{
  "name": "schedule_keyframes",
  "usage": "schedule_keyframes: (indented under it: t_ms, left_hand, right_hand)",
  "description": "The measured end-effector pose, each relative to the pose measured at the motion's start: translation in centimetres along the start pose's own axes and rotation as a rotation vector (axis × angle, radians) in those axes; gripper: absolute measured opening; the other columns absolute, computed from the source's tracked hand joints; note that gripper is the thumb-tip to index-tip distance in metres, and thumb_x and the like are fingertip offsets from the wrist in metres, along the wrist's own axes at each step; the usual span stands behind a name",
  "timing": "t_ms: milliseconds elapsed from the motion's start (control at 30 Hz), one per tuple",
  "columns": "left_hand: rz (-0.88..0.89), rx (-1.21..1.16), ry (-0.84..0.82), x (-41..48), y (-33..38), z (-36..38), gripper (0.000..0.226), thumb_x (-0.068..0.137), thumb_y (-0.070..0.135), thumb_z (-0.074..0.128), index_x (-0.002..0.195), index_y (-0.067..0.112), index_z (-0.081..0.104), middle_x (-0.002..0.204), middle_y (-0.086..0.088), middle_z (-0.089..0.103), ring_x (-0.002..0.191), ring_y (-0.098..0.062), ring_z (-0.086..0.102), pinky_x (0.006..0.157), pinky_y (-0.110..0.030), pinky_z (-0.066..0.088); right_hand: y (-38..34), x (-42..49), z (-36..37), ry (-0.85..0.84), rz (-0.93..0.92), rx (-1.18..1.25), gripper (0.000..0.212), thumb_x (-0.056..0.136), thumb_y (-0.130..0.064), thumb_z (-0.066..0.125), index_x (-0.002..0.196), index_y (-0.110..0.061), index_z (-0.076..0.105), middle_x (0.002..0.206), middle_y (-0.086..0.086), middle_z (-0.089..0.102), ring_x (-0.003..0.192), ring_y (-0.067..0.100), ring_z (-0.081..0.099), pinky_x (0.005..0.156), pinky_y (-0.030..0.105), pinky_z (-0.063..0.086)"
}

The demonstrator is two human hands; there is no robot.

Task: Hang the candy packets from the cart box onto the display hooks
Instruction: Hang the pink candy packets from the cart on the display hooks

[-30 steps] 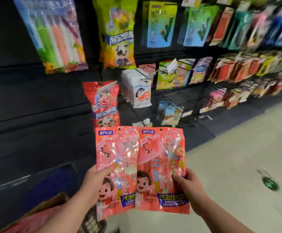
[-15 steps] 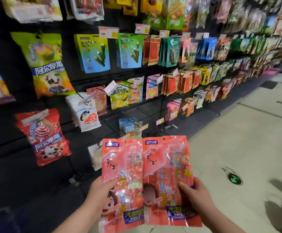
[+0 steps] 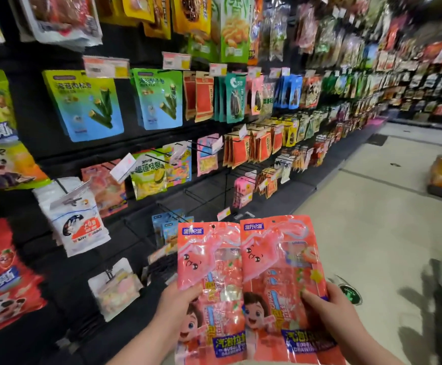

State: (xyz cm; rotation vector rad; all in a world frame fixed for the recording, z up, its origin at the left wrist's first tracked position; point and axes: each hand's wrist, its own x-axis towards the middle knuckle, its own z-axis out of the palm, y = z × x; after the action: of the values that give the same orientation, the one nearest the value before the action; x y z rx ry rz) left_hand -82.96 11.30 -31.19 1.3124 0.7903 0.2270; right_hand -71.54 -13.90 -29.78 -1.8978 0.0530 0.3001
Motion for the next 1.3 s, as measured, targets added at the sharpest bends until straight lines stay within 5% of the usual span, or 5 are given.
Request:
schedule_keyframes:
  t_ms: [167, 500, 967, 1200, 1300]
  left_hand:
    - [0.006, -0.008, -0.018, 6.0, 3.0, 1.5, 0.012, 0.089, 0.012, 0.066, 0.100, 0.008, 0.068, 0.086, -0.013, 0.072, 0.079, -0.025, 0.066, 0.068, -0.032, 0.048]
    - [0.018, -0.025, 0.081, 14.3, 5.5, -1.2, 0.012, 0.088, 0.009, 0.066, 0.100, 0.010, 0.068, 0.095, -0.016, 0.073, 0.092, -0.034, 0.068, 0.087, -0.045, 0.053]
    - [-0.050, -0.216, 0.523, 17.6, 5.7, -5.2, 0.030, 0.082, 0.019, 0.074, 0.111, 0.015, 0.066, 0.099, -0.009, 0.074, 0.092, -0.028, 0.069, 0.075, -0.037, 0.052]
    - [0.024, -0.256, 0.740, 17.6, 6.2, -4.9, 0.019, 0.085, 0.009, 0.070, 0.102, 0.016, 0.070, 0.096, -0.003, 0.075, 0.094, -0.022, 0.068, 0.076, -0.033, 0.049]
    - [0.028, -0.281, 0.861, 17.3, 5.5, -4.6, 0.018, 0.084, 0.004, 0.070, 0.100, 0.012, 0.072, 0.094, -0.009, 0.076, 0.091, -0.028, 0.069, 0.076, -0.035, 0.051]
  right_hand:
    - [-2.0, 6.8, 1.5, 0.025, 0.011, -0.045, 0.024, 0.078, -0.023, 0.076, 0.098, -0.016, 0.064, 0.095, 0.011, 0.072, 0.088, 0.032, 0.068, 0.088, 0.050, 0.053]
    - [-5.9, 14.6, 8.6, -0.098, -0.065, 0.007, 0.012, 0.086, -0.012, 0.067, 0.096, -0.010, 0.061, 0.086, 0.008, 0.067, 0.076, 0.020, 0.063, 0.064, 0.028, 0.052]
    - [-10.8, 26.2, 20.5, -0.636, -0.124, -0.127, 0.009, 0.092, -0.022, 0.061, 0.086, -0.016, 0.057, 0.066, -0.004, 0.055, 0.054, 0.008, 0.050, 0.052, 0.024, 0.038]
    - [-15.5, 30.1, 25.4, -0.926, -0.252, -0.208, 0.004, 0.094, -0.020, 0.057, 0.091, -0.023, 0.058, 0.089, -0.003, 0.066, 0.078, 0.006, 0.061, 0.058, 0.014, 0.046]
    - [-15.9, 31.0, 27.5, -0.997, -0.263, -0.271, 0.007, 0.092, -0.023, 0.060, 0.097, -0.019, 0.062, 0.097, 0.003, 0.069, 0.087, 0.015, 0.065, 0.079, 0.030, 0.053]
